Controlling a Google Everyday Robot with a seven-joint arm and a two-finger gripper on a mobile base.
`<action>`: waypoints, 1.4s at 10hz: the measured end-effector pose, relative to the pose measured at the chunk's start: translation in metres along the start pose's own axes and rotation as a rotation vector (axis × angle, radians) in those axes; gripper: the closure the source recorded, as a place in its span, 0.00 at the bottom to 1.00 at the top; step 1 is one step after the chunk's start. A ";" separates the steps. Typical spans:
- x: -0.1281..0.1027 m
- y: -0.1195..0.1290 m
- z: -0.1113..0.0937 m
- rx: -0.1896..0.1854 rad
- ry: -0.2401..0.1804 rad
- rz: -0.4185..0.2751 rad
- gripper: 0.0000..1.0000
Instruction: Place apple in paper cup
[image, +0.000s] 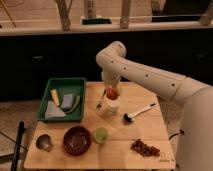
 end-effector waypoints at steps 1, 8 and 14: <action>0.001 0.001 0.000 -0.002 -0.001 0.001 0.45; 0.002 0.009 0.000 -0.008 0.008 0.007 0.20; -0.003 0.013 -0.002 0.014 -0.005 -0.002 0.20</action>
